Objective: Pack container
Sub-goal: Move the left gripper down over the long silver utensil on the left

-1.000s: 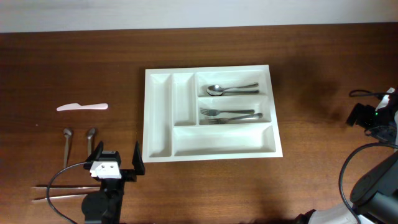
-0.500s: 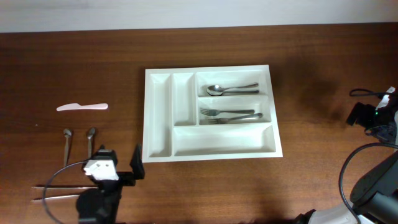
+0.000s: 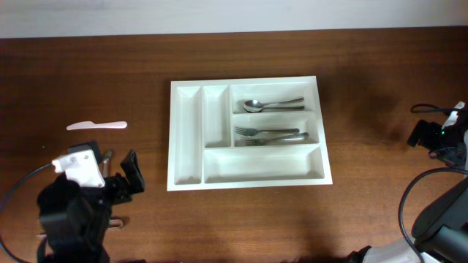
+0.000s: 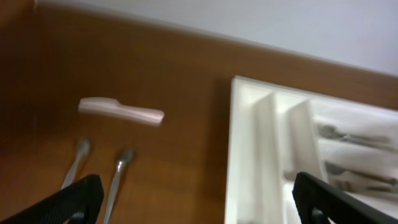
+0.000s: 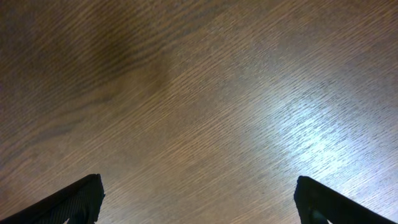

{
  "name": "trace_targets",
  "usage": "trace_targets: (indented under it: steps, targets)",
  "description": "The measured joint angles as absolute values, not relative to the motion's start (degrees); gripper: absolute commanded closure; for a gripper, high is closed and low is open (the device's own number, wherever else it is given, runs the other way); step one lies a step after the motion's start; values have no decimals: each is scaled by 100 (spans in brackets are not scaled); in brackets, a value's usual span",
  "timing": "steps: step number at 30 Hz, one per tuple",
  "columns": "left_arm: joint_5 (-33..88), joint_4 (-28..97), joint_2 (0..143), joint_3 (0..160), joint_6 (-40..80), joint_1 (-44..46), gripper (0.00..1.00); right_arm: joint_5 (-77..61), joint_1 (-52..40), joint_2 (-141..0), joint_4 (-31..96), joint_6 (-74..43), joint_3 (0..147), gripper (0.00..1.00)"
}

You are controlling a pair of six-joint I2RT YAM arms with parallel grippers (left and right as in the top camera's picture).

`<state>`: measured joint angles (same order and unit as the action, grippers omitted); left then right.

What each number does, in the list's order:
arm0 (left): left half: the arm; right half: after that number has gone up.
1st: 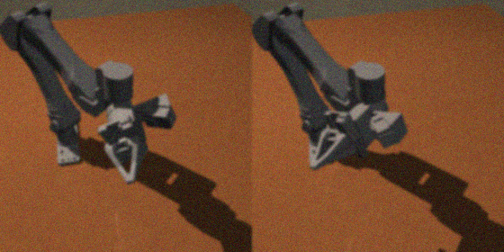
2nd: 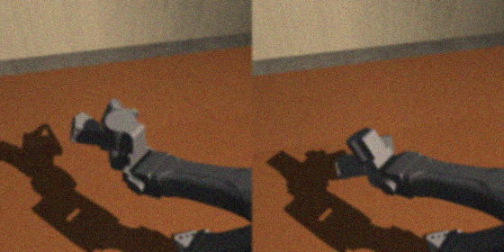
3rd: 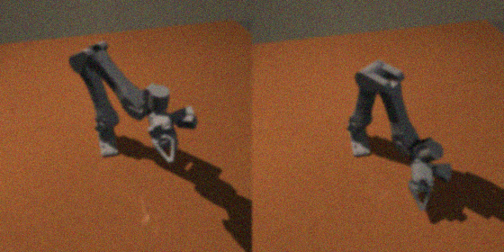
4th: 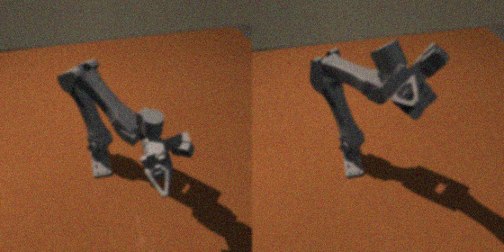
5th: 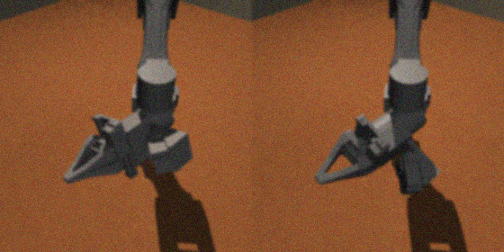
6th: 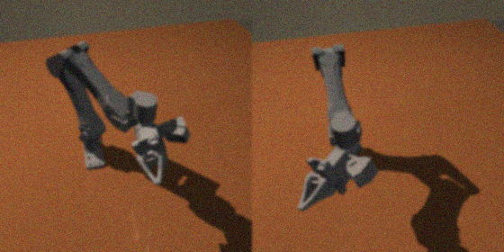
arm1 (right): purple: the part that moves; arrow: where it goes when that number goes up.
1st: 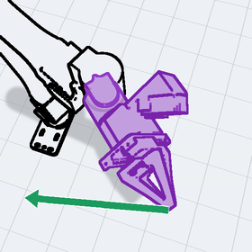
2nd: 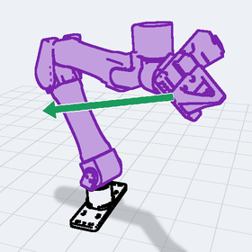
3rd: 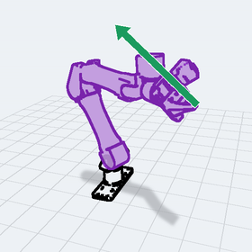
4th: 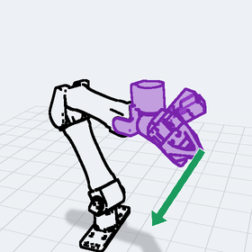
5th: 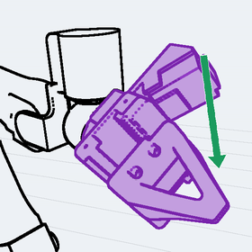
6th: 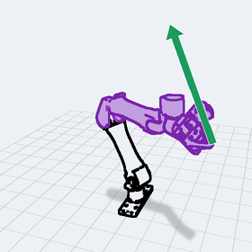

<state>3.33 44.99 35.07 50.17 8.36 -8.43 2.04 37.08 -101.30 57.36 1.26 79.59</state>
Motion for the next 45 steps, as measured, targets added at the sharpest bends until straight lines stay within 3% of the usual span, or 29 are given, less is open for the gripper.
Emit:
trace_targets:
  steps: [8,12,17,25,35,45]
  targets:
    - [-320,5992,5013,6796,2058,-1850,1,204,3708,-10130,5736,123,7959,1]
    - [-825,6936,5349,6965,2318,-2084,1,202,3708,-10130,5739,123,7959,1]
    - [-1446,8429,5824,6930,4086,-2882,1,202,3708,-10130,5739,128,7959,1]
    - [-1684,8416,6488,6906,4886,-4086,1,202,3710,-10130,5739,126,7959,1]
    - [-788,6963,6853,5867,4032,-4692,1,202,3710,-10130,5739,126,7959,1]
    - [-290,5852,7041,4733,3527,-4707,1,202,3708,-10130,5736,126,7959,1]
